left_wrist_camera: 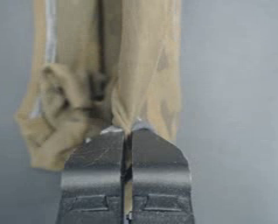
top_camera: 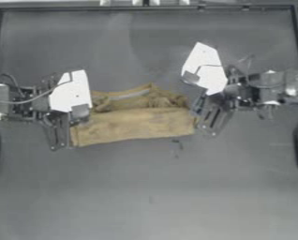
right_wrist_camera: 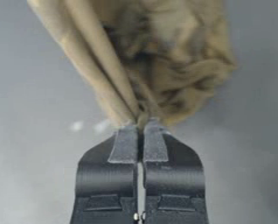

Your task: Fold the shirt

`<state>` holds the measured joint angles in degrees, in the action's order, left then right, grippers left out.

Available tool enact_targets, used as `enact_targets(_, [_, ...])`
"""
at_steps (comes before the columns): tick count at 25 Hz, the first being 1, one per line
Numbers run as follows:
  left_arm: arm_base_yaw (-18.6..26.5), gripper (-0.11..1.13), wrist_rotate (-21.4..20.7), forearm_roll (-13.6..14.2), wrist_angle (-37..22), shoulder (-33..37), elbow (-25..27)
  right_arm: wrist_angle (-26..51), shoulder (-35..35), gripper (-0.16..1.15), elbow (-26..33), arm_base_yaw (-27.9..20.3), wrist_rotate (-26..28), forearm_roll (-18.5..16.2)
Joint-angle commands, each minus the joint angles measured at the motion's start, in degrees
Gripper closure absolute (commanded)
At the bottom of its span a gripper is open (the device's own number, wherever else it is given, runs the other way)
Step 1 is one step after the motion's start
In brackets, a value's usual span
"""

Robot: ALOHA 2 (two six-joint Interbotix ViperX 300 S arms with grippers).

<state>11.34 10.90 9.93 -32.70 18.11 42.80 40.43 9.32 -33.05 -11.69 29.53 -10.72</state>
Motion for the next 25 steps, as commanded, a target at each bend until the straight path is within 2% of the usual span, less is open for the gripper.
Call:
enact_targets(1, [2.72,0.98,-1.67,0.09,0.18,-1.23,-0.70,-0.26,-1.14,0.91,1.05,-2.20,-0.18,-2.11])
enact_targets(6, [7.03,0.98,-5.54,0.09,1.67,-4.83,-1.23,-2.02,-2.90,0.91,0.70,-5.19,-0.26,-3.60])
enact_targets(16, [14.15,0.99,-11.16,0.09,5.27,-10.72,-2.29,-4.92,-6.86,0.92,0.44,-9.93,-1.41,-3.69])
enact_targets(22, [15.38,0.96,-13.27,0.00,5.89,-16.17,-4.13,-6.68,-10.20,0.92,-0.09,-11.87,-1.76,-3.69])
enact_targets(25, [16.00,0.88,-13.45,0.00,5.98,-19.16,-5.19,-7.82,-11.51,0.92,-0.26,-12.57,-2.11,-3.69])
